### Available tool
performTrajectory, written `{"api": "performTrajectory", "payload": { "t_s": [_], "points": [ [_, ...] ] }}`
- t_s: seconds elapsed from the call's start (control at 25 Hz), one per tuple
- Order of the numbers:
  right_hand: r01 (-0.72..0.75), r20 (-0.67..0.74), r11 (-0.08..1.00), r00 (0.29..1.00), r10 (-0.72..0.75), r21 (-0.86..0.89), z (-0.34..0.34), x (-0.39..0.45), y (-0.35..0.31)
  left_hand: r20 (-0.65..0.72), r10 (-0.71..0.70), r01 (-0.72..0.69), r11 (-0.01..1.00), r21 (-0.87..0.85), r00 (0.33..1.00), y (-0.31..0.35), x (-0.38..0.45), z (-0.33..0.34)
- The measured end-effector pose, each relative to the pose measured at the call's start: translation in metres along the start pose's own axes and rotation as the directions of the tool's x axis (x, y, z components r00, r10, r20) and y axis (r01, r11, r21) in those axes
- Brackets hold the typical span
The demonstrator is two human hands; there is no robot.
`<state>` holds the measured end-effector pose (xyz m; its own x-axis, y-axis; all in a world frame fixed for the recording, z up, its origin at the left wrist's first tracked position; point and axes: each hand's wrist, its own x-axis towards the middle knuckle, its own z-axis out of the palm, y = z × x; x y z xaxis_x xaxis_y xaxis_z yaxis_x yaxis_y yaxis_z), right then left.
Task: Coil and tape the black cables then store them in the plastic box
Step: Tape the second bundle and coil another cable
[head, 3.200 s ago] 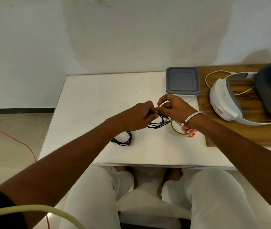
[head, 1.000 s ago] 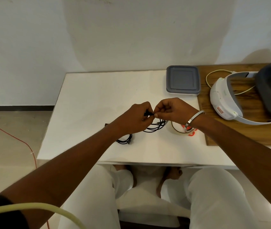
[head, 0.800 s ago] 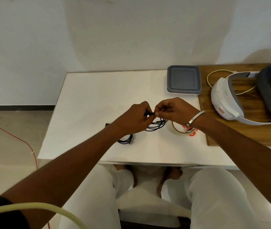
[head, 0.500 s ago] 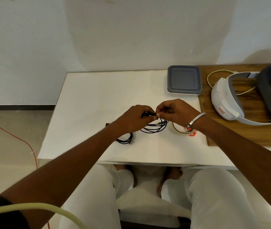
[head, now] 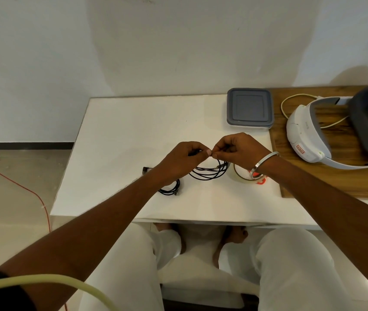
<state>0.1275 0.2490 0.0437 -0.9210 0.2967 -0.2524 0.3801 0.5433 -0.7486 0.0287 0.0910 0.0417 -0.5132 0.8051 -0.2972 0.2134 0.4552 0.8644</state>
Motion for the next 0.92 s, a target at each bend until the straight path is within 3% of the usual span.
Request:
{"api": "performTrajectory", "payload": {
  "t_s": [0.36,0.48,0.72,0.8,0.92],
  "points": [
    [-0.097,-0.053,0.992,0.993,0.101,0.078,0.004,0.003,-0.002,-0.067,-0.067,0.060,0.994,-0.092,0.996,-0.003,0.002,0.002],
    [-0.143,0.013,0.977,0.990,0.142,0.158,0.005,0.002,-0.001,-0.042,-0.047,0.042,0.992,-0.118,0.998,-0.008,0.000,0.002],
    [-0.260,-0.005,0.965,0.965,0.260,0.045,0.019,0.009,0.003,-0.122,-0.167,0.132,0.960,-0.248,0.978,-0.028,0.006,0.015],
    [-0.300,0.001,0.953,0.954,0.300,-0.044,0.027,0.011,0.007,-0.180,-0.167,0.149,0.982,-0.112,0.969,-0.035,0.011,0.023],
    [-0.278,0.016,0.941,0.958,0.287,-0.192,0.040,0.011,0.009,-0.221,-0.054,0.098,0.976,0.192,0.974,-0.045,0.016,0.034]
  ]
}}
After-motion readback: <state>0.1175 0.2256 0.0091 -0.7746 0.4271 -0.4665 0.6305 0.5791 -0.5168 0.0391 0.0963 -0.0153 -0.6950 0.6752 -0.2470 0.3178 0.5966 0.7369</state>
